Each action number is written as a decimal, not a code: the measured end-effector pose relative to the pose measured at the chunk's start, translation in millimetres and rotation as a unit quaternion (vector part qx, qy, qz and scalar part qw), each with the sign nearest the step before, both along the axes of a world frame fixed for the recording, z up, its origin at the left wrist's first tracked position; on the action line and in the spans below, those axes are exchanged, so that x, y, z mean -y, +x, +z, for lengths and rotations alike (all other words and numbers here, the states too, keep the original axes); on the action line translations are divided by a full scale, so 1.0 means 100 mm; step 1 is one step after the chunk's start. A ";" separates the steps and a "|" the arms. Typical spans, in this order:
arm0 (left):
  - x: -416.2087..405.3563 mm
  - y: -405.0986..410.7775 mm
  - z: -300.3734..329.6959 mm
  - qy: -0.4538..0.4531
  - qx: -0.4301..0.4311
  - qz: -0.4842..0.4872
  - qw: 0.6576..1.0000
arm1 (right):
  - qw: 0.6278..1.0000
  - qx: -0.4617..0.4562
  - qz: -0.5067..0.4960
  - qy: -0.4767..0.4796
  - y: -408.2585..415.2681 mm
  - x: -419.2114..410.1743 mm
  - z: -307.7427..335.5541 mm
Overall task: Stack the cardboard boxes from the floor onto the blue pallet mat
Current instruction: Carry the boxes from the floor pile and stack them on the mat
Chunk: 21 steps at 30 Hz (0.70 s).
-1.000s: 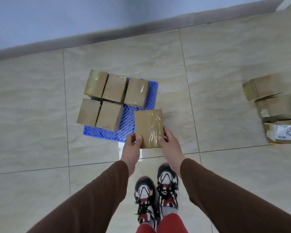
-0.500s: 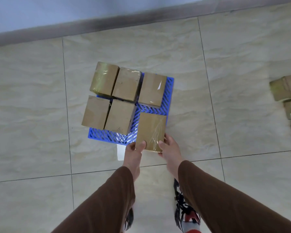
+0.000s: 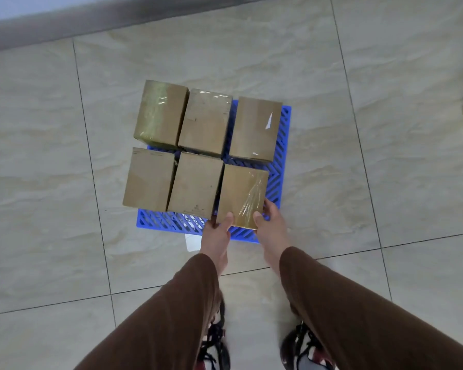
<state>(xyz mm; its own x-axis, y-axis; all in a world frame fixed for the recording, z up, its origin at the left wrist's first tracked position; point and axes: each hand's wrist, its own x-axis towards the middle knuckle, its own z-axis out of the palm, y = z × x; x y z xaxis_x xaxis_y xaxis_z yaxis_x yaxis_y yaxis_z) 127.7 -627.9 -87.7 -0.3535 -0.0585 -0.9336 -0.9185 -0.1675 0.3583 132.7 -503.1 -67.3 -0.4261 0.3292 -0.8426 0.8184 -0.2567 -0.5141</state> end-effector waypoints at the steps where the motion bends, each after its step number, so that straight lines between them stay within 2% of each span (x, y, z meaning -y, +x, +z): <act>1: 0.01 0.01 0.00 -0.003 0.005 -0.008 1.000 | 1.000 -0.002 0.003 0.005 0.01 0.01 0.00; 6: 0.00 0.10 0.16 -0.003 0.029 -0.038 0.999 | 1.000 0.005 0.000 0.025 0.08 -0.07 0.20; 10: -0.13 0.14 0.57 -0.012 0.048 -0.088 0.995 | 0.999 -0.007 -0.005 0.050 0.18 -0.32 0.48; 16: -0.75 0.00 1.26 -0.040 -0.026 -0.173 0.984 | 0.991 -0.021 -0.039 0.127 0.38 -1.06 1.04; 21: -1.66 -0.04 1.78 -0.078 -0.085 -0.303 0.946 | 0.978 -0.023 -0.121 0.170 0.82 -1.99 1.60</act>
<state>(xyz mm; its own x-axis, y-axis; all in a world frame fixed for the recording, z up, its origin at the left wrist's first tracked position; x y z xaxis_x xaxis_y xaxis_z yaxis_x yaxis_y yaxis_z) 123.3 -462.0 90.6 -0.5106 0.0713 -0.8569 -0.7556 0.4384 0.4867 214.3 -304.4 92.9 -0.3362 0.6820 -0.6495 0.7294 -0.2477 -0.6377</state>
